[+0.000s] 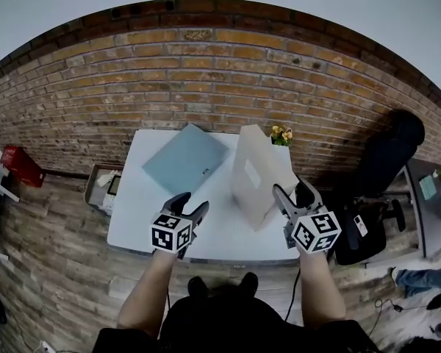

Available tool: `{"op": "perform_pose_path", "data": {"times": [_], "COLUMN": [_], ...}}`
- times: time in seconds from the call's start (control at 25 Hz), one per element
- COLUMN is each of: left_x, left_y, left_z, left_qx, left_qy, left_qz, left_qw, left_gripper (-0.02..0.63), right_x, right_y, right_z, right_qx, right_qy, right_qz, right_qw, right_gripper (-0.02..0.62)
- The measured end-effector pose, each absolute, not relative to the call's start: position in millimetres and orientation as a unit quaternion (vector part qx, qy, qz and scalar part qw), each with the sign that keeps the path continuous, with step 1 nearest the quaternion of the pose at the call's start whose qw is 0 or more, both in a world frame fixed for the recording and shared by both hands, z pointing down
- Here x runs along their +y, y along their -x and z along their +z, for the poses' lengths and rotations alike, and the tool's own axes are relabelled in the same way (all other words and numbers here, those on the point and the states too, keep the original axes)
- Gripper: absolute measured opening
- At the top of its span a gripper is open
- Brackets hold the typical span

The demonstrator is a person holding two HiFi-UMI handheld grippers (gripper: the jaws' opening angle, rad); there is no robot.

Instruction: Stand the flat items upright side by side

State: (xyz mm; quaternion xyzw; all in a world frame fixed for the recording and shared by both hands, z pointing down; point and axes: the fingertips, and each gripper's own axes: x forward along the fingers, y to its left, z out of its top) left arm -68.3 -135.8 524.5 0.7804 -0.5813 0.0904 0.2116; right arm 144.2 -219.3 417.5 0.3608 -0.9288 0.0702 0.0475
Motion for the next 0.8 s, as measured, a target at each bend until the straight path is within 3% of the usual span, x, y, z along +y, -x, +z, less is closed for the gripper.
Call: {"op": "perform_pose_path", "data": {"times": [0.4,0.8], "left_x": [-135,-153], "left_y": [91,86], "left_z": [501,484], "left_qx": [-0.542,-0.542], "left_qy": [-0.816,-0.821], "left_qz": [0.084,0.073], "left_qw": [0.181,0.166], "left_gripper": [0.264,0.261], "right_x": [-199,-211], "right_y": [-134,-123], "right_z": [421,438], "right_qx": [-0.897,-0.891], "right_qy": [-0.438,-0.441], "right_qz": [0.040,0.017], "right_qw": [0.052,0.104], "right_gripper": [0.295,0.298]}}
